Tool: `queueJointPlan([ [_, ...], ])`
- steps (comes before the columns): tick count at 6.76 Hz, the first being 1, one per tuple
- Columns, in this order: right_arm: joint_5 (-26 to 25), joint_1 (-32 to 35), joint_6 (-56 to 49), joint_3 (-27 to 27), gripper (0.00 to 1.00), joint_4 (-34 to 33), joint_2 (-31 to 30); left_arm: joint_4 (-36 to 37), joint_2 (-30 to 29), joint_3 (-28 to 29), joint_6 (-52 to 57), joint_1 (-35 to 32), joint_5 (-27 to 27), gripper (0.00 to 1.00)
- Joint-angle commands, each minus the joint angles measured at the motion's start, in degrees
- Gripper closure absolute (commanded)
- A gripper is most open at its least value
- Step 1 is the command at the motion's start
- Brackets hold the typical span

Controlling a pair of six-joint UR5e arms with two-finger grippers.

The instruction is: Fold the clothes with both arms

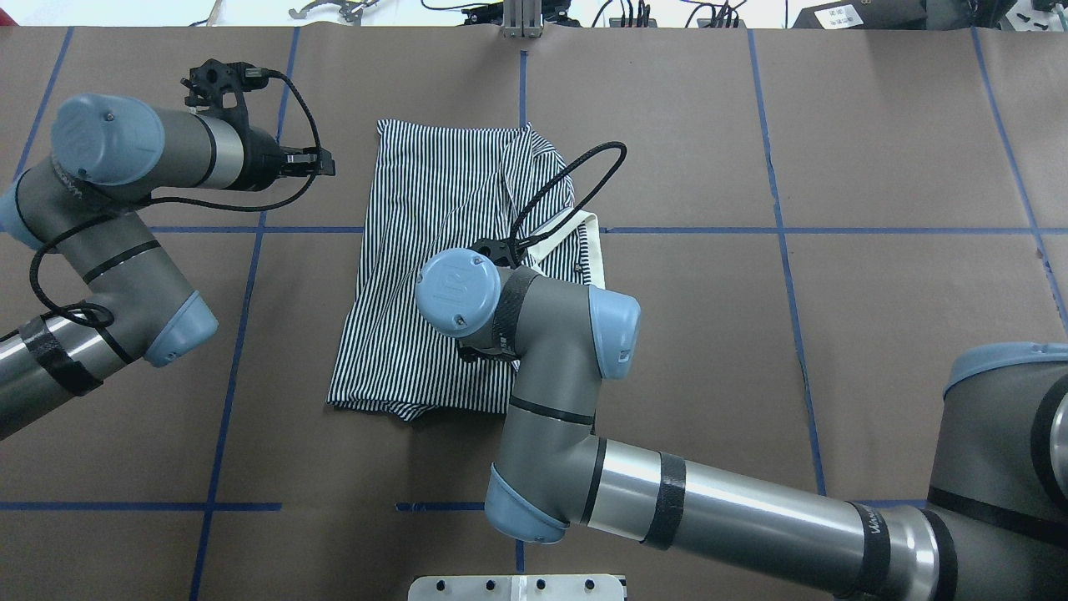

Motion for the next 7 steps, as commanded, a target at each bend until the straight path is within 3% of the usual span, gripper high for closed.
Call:
queueJointPlan([
  [1,0.3,-0.1,-0.4,0.2,0.00,-0.3,-1.1,-0.1,0.0,0.0,-0.1,0.0,0.0,0.50],
  [3,0.6,1.6,-1.0,1.8,0.00,-0.3,-3.8,-0.1,0.0,0.0,-0.1,0.0,0.0,0.50],
  [5,2.5,4.1,-6.0,16.2,0.00,-4.4,-14.9,-0.1,0.0,-0.1,-0.2,0.0,0.0,0.50],
  [7,2.5,5.0,-9.0,26.6,0.00,-7.0,-24.2,-0.1,0.0,-0.3,-0.3,0.1,0.0,0.49],
])
